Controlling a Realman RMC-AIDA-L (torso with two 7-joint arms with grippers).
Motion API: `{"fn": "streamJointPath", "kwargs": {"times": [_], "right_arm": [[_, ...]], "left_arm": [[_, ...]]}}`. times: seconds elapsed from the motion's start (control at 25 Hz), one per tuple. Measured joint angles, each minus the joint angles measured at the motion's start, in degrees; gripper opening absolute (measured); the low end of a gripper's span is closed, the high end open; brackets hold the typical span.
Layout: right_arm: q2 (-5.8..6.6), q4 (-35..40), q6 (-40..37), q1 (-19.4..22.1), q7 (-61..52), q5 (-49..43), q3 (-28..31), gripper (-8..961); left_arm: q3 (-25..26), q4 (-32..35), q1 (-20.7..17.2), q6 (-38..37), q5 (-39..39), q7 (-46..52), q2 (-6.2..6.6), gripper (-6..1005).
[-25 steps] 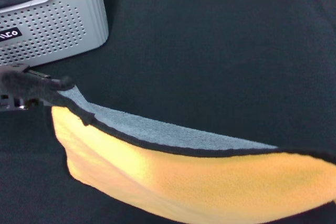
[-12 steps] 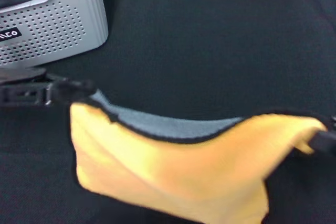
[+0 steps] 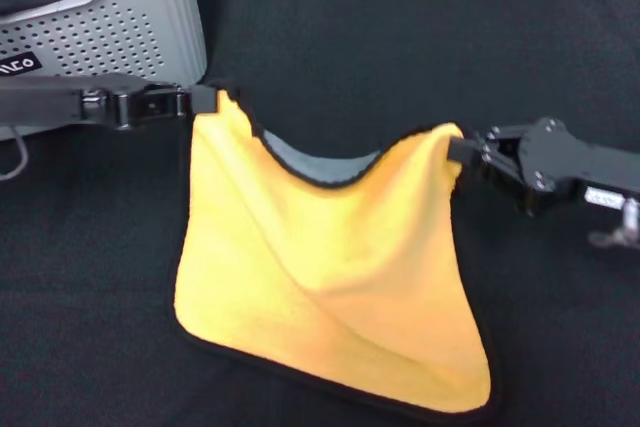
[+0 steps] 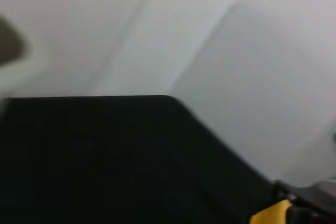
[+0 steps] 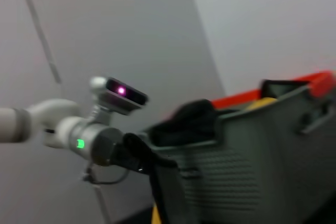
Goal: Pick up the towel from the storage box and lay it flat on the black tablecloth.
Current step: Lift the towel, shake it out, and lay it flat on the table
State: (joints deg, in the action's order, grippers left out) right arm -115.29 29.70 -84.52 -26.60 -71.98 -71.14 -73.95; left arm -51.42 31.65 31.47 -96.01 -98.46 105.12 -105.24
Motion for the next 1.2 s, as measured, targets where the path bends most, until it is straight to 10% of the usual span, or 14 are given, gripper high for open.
{"fn": "streamJointPath", "kwargs": {"times": [1.2], "right_arm": [[0.01,-6.72,23.89,-8.59,-9.21,-1.16,-0.32,33]], "left_arm": [[-0.08,-5.39,4.98,28.39,-6.84,0.06,-5.46,24]]}}
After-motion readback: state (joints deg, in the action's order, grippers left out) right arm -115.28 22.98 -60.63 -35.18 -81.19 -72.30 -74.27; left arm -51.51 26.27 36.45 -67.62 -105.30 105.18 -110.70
